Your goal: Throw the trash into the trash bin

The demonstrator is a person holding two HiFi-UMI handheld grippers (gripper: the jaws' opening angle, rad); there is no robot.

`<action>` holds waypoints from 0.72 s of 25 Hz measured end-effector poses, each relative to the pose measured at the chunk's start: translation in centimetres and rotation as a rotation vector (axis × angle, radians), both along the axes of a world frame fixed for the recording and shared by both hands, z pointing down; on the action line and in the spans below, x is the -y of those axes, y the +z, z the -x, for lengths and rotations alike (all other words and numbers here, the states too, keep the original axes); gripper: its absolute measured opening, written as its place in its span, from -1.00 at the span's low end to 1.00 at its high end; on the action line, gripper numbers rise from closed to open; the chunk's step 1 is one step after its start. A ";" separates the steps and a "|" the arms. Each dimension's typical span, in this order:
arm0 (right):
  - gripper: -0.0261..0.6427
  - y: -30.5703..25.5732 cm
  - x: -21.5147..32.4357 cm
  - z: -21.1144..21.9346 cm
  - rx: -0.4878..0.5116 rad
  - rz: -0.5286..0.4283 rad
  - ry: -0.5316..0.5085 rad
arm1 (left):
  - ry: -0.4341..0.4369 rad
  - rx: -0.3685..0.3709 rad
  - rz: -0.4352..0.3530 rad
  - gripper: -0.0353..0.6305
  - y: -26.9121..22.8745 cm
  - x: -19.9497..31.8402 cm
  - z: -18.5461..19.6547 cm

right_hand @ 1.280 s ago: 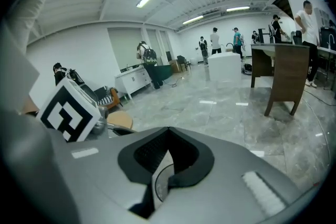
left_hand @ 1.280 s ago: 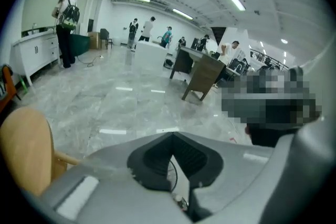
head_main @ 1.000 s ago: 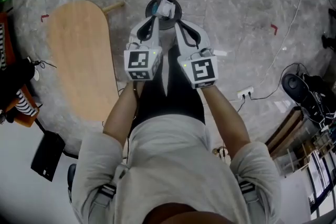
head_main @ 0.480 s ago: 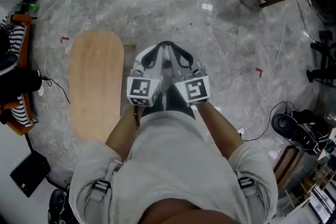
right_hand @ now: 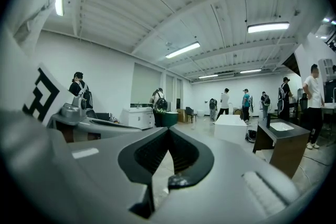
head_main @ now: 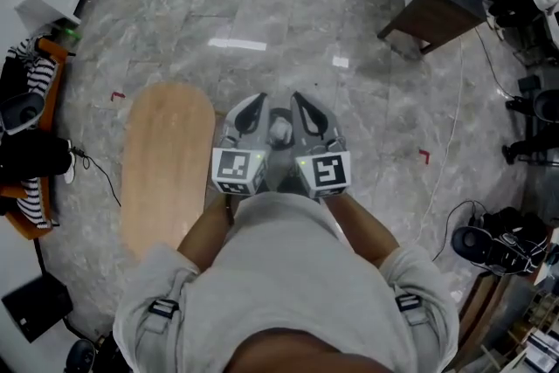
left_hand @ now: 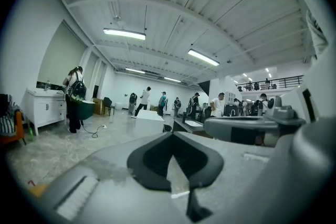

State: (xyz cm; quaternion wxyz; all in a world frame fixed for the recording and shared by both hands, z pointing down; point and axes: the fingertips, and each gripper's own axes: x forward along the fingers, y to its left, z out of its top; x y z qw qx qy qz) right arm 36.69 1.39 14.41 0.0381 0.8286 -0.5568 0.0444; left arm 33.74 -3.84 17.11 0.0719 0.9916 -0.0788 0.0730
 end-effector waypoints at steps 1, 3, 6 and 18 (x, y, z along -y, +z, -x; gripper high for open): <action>-0.90 -0.1 -0.1 0.0 0.000 0.003 0.004 | -0.008 -0.010 0.004 -0.83 -0.3 0.0 0.1; -0.90 -0.6 0.0 0.0 -0.001 -0.012 -0.002 | -0.023 -0.032 0.000 -0.84 -1.2 0.1 0.1; -0.90 -1.2 0.4 0.1 -0.007 -0.016 -0.012 | -0.015 -0.055 -0.018 -0.84 -2.4 0.1 -0.2; -0.90 -2.2 -0.4 -0.5 -0.027 -0.026 -0.014 | -0.004 -0.050 -0.018 -0.83 -2.8 -0.8 -1.0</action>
